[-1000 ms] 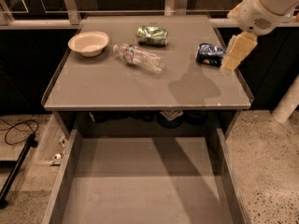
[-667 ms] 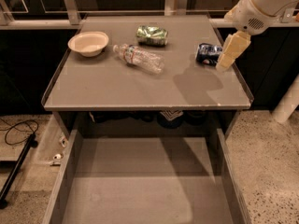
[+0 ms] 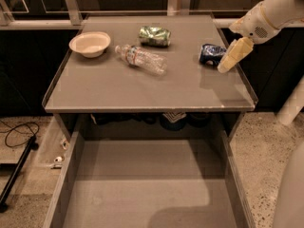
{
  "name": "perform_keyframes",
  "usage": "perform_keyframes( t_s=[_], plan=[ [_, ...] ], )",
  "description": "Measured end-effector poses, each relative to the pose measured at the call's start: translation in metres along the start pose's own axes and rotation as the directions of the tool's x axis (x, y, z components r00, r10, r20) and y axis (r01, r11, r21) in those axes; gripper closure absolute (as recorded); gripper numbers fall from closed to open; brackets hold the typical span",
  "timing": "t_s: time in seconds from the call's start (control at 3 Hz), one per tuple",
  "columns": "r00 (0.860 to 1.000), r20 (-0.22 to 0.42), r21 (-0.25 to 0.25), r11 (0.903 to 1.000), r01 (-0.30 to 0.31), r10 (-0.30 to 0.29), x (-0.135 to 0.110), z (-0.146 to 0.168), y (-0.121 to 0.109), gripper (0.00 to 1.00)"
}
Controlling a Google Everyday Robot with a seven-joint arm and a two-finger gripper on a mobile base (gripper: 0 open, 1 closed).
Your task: Place pepsi can into top drawer
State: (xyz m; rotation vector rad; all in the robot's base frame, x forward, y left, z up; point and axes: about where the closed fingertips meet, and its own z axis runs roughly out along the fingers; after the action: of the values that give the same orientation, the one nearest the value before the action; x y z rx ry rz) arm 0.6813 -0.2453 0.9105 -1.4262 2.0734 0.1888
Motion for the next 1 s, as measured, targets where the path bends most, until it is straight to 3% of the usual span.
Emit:
perform_keyframes(
  t_s=[0.33, 1.0],
  plan=[
    [0.994, 0.091, -0.045, 0.9975, -0.055, 0.059, 0.006, 0.019, -0.012, 0.0],
    [0.999, 0.021, -0.02, 0.9993, -0.033, 0.033, 0.007, 0.033, -0.019, 0.0]
  ],
)
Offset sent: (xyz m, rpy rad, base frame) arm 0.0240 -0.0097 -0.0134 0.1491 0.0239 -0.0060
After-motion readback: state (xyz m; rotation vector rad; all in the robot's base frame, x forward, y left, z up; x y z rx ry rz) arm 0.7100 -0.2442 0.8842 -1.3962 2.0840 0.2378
